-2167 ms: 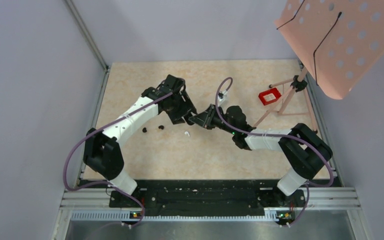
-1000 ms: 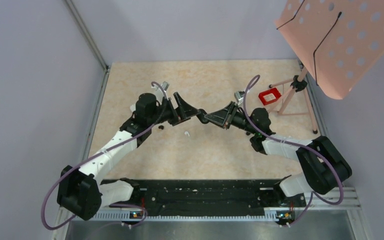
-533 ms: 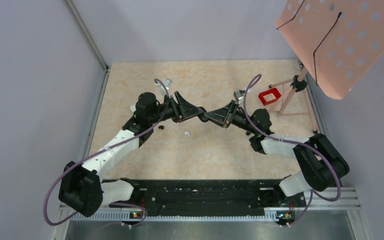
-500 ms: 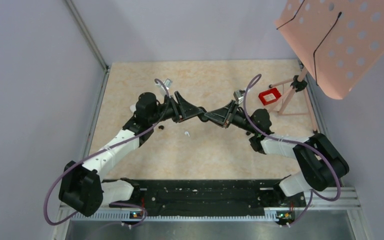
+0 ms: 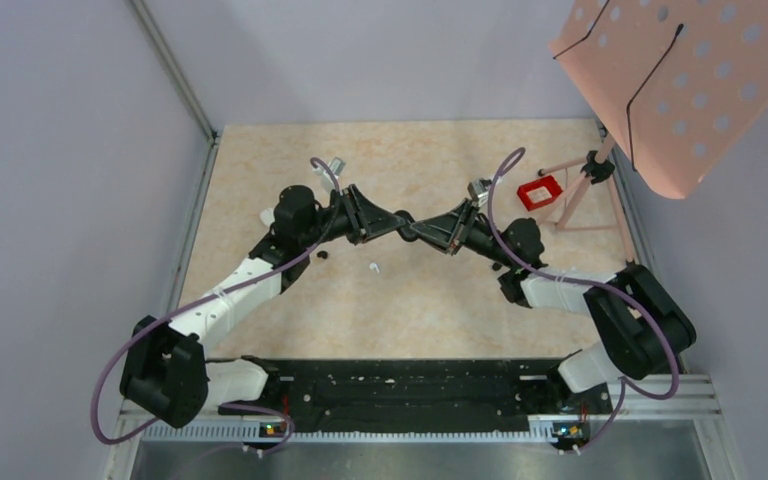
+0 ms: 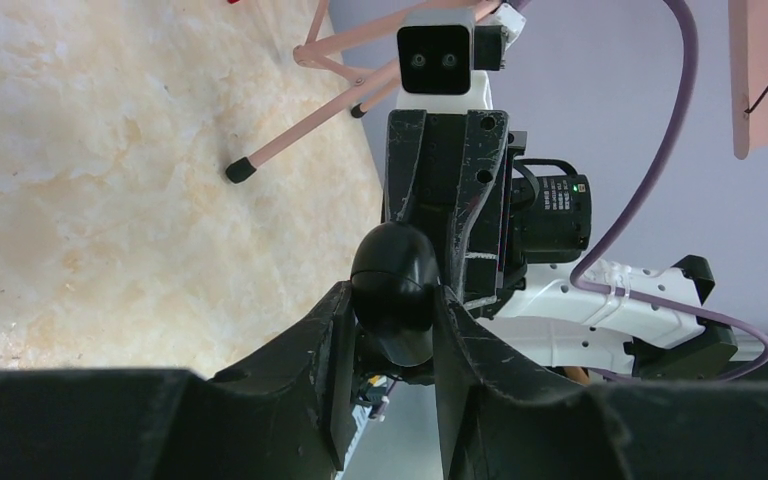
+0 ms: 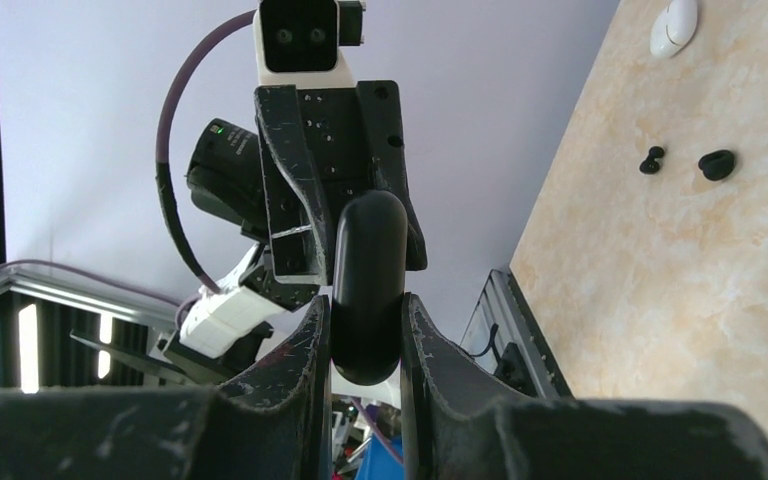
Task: Insert the wireless bluetooth earbuds into the charging case
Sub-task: Pass from the right arm to the left
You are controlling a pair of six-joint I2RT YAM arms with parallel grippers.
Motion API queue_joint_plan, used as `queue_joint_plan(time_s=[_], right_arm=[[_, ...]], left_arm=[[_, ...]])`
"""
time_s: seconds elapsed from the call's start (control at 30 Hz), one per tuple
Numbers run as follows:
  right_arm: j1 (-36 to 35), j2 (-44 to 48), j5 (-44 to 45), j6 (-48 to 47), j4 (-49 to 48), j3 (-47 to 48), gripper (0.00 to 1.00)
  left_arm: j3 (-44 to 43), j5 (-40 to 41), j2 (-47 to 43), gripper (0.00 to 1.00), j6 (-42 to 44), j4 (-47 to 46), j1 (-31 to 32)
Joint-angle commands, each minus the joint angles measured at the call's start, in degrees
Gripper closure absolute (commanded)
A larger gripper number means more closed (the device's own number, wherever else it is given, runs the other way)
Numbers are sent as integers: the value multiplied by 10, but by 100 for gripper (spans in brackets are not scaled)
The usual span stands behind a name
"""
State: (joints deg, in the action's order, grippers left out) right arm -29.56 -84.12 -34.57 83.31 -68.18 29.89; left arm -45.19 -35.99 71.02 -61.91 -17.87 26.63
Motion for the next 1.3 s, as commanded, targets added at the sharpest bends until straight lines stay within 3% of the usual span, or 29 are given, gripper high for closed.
queue_joint_plan(time_s=[0.0, 0.13, 0.3, 0.5, 0.67, 0.93, 1.13, 1.27], right_arm=[[2, -13, 8, 33, -48, -4, 100], [1, -52, 14, 99, -124, -15, 100], [1, -114, 24, 174, -244, -25, 100], [2, -127, 26, 185, -260, -28, 100], [1, -125, 25, 186, -259, -25, 100], [1, -131, 25, 188, -262, -25, 100], [2, -136, 27, 198, -274, -25, 100], [2, -137, 27, 196, -274, -25, 100]], left_arm=[[2, 5, -10, 91, 13, -26, 5], [5, 9, -23, 99, 18, -22, 5], [1, 4, -30, 99, 24, -20, 5], [5, 6, -37, 81, 25, -21, 5], [7, 4, -38, 80, 18, -35, 4], [10, 1, -41, 62, 16, -39, 5], [17, -1, -49, 38, 19, -38, 5], [22, 9, -58, 38, 23, -28, 5]])
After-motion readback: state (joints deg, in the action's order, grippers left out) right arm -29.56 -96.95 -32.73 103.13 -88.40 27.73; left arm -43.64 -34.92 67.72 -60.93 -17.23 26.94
